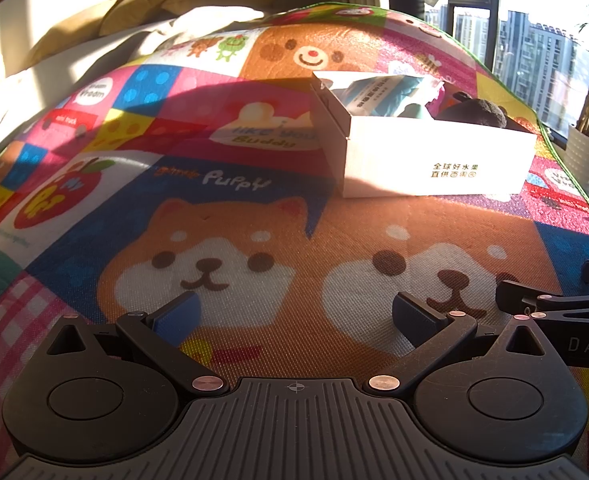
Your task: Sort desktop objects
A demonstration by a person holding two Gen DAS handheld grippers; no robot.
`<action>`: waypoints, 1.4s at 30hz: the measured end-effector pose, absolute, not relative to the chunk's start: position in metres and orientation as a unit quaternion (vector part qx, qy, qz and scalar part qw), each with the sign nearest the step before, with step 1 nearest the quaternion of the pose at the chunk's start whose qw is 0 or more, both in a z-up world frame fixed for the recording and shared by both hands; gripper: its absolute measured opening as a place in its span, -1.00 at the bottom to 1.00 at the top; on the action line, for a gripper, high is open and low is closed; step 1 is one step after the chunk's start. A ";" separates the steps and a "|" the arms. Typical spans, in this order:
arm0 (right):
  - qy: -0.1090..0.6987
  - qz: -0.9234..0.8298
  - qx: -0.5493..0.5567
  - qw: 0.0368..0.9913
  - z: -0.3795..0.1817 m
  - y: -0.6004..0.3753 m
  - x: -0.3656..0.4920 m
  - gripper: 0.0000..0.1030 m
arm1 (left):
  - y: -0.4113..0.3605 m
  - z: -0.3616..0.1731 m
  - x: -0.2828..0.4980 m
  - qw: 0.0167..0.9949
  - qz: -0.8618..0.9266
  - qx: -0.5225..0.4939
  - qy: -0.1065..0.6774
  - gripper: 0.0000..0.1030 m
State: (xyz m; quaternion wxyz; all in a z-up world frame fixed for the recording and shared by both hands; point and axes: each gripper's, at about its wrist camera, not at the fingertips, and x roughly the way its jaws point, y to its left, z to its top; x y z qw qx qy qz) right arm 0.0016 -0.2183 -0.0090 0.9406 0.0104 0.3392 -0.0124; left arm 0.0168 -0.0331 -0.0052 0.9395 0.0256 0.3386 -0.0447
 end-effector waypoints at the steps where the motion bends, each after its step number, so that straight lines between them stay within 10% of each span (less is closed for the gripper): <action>1: 0.339 -0.013 0.010 0.941 -0.009 -0.217 0.002 1.00 | -0.033 -0.005 0.017 0.939 -0.045 0.025 0.339 1.00; 42: 0.339 -0.012 0.011 0.941 -0.009 -0.218 0.001 1.00 | -0.033 -0.005 0.017 0.939 -0.045 0.025 0.339 1.00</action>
